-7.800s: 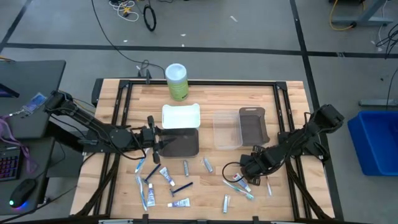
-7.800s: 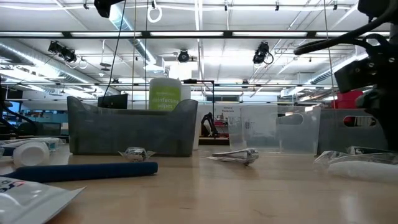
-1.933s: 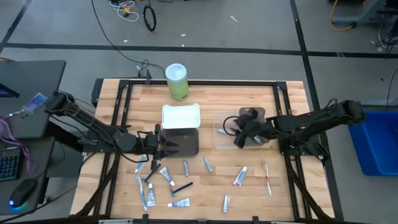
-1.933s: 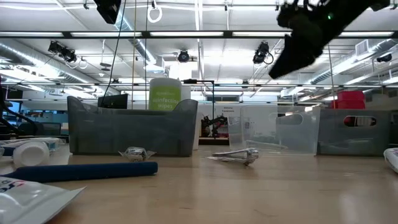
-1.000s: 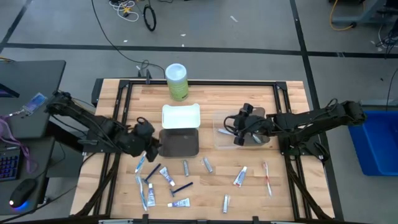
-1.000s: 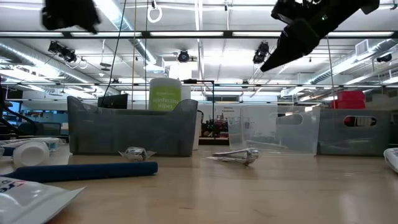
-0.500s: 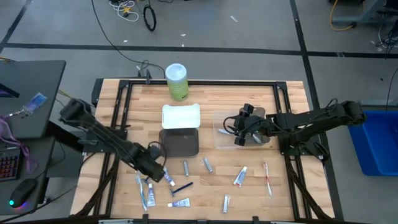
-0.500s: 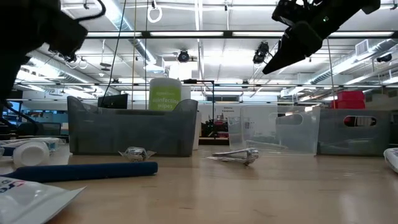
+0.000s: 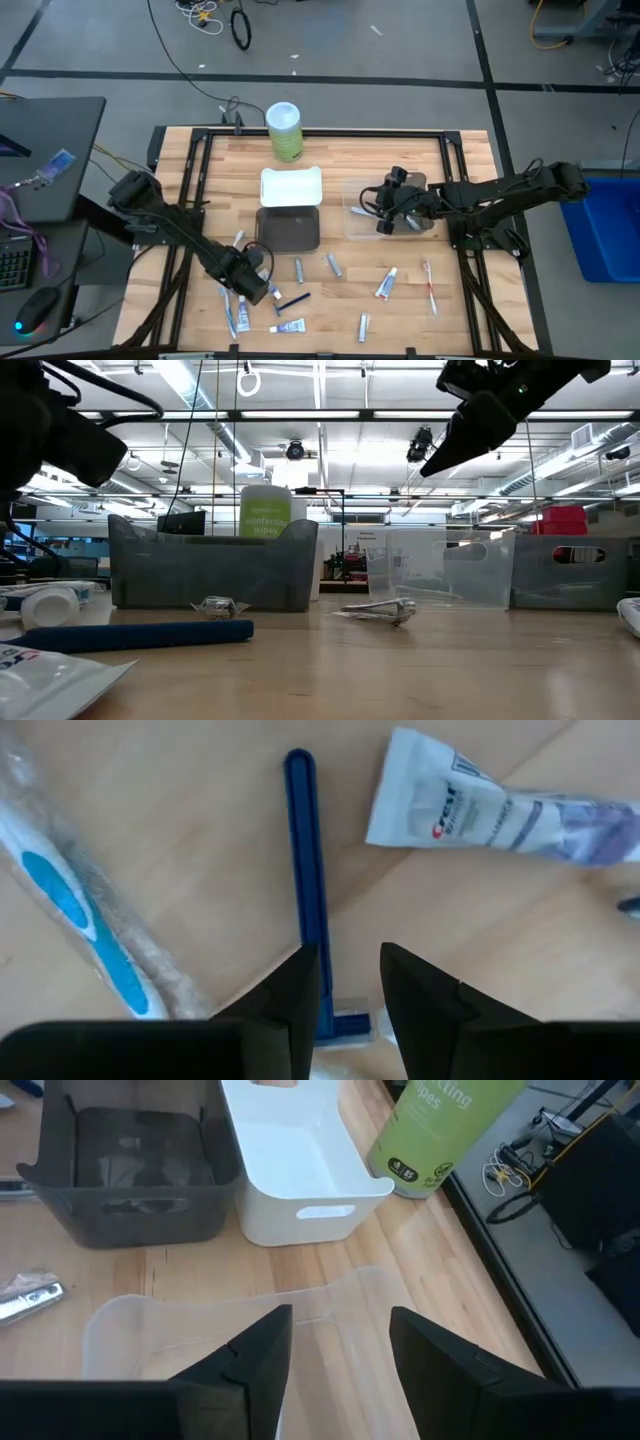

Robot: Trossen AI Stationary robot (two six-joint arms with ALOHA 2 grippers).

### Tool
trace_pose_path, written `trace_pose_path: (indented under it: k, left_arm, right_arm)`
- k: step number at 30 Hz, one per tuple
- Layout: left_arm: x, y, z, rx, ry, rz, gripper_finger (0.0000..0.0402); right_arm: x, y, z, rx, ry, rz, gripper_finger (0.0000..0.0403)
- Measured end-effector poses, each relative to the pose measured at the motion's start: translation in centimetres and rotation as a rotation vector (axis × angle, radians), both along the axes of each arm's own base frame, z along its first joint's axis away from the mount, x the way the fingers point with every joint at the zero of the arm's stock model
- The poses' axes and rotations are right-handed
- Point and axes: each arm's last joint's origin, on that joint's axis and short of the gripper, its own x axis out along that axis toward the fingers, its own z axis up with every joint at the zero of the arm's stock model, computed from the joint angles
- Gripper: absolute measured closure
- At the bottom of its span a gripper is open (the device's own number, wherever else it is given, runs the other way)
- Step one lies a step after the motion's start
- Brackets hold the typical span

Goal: Pick & Place Travel size toiletries
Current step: Put the blue razor into the white bin

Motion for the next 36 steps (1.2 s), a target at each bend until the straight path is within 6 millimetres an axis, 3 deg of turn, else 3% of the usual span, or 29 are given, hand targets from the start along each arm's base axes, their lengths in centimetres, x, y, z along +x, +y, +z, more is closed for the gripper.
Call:
trace_pose_path:
  k: [8,18,25,30,36]
  left_arm:
    - [-0.4,0.3,-0.1,0.041,0.015,-0.032,0.0285]
    - [-0.9,0.6,-2.3,-0.019,-0.014,-0.023,0.0288]
    - [-0.9,0.6,-2.2,-0.036,0.000,-0.037,0.0364]
    - [0.0,-0.5,-0.5,-0.120,-0.008,-0.075,0.0367]
    - [1.7,-1.2,4.8,0.002,-0.080,-0.157,0.0361]
  right_arm:
    - [0.1,0.0,0.1,-0.011,-0.012,0.011,0.0206]
    - [0.2,0.0,0.2,-0.011,-0.020,0.011,0.0220]
    - [0.2,0.0,0.2,-0.010,-0.020,0.011,0.0230]
    - [0.2,0.0,0.2,-0.011,-0.019,0.011,0.0234]
    - [0.2,0.0,0.2,-0.011,-0.019,0.011,0.0237]
